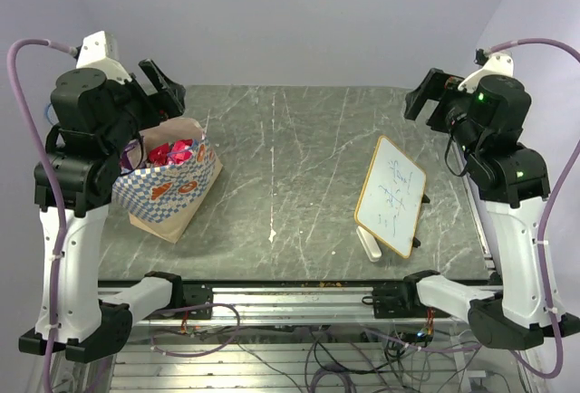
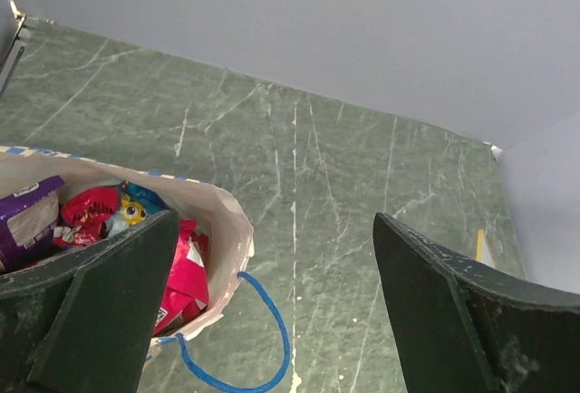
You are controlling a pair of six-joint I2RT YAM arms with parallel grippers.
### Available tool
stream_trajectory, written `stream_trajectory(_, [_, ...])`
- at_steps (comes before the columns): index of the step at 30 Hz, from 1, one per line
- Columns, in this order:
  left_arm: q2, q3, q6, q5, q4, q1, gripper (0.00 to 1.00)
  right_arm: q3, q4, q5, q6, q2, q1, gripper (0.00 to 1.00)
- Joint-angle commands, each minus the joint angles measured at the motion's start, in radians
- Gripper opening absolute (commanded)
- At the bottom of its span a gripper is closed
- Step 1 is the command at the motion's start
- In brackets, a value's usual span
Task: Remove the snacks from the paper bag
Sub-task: Move the paper bag to the center of the board.
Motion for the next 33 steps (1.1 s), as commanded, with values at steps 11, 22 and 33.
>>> stream_trajectory(11, [-0.048,-0.046,-0.094,-0.087,-0.046,-0.081,0.99,-0.103,-0.164,-0.183,0.051,-0.147,-0.054,1.00])
stream_trajectory(22, [-0.085,-0.008,-0.067,-0.153,-0.297,-0.093,1.00,-0.166,-0.231,-0.346,0.107,-0.184,-0.056,1.00])
stream_trajectory(33, [-0.112,-0.128,0.067,0.028,-0.291,-0.096,0.96,-0.112,-0.264,-0.410,0.008,-0.131,-0.057,1.00])
